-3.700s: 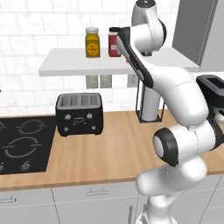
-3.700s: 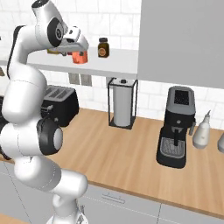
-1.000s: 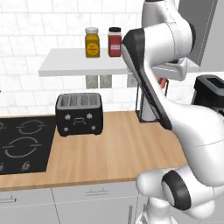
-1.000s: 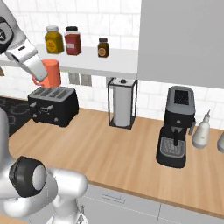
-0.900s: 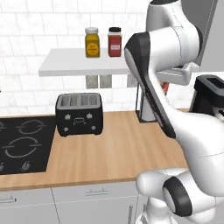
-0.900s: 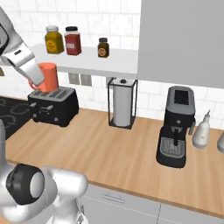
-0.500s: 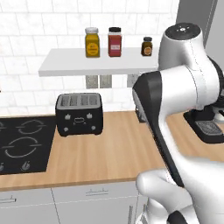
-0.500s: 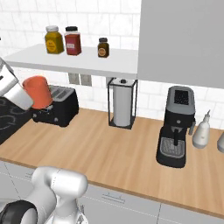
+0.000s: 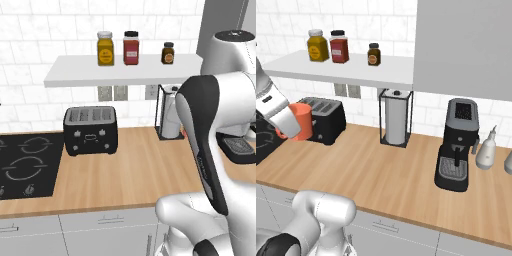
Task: Gather all objects into one cabinet and sort the glasses and bowls to opposite sides.
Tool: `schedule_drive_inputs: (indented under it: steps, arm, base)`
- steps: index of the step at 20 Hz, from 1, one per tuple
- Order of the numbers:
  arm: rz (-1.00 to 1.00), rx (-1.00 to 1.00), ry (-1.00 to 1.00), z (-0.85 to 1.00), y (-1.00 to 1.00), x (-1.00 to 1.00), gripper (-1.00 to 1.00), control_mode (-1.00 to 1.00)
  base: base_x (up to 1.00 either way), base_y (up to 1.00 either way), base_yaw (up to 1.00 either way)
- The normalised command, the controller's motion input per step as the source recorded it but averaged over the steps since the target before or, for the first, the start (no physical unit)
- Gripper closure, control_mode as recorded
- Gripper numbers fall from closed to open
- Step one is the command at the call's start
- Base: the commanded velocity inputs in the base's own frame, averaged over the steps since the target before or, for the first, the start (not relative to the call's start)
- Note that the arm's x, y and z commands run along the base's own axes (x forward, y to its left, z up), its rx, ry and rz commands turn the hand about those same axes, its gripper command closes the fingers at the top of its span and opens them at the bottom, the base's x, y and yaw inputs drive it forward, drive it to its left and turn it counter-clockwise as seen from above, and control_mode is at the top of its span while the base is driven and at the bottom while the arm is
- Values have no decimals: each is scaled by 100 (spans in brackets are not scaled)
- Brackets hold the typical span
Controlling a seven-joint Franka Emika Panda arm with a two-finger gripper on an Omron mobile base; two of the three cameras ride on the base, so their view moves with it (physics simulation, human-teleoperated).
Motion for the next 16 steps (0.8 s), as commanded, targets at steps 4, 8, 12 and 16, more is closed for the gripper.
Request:
schedule_drive_inputs:
  steps: [4,8,12,16]
  arm:
    - [0,0,4,-4,0,0,100,-100]
    - [0,0,-1,-1,0,0,100,-100]
    - [0,0,0,0,0,0,100,-100]
    - [0,0,-2,0,0,-7,100,-100]
  base:
    - [0,0,0]
    - [0,0,0]
    - [0,0,0]
    - [0,0,0]
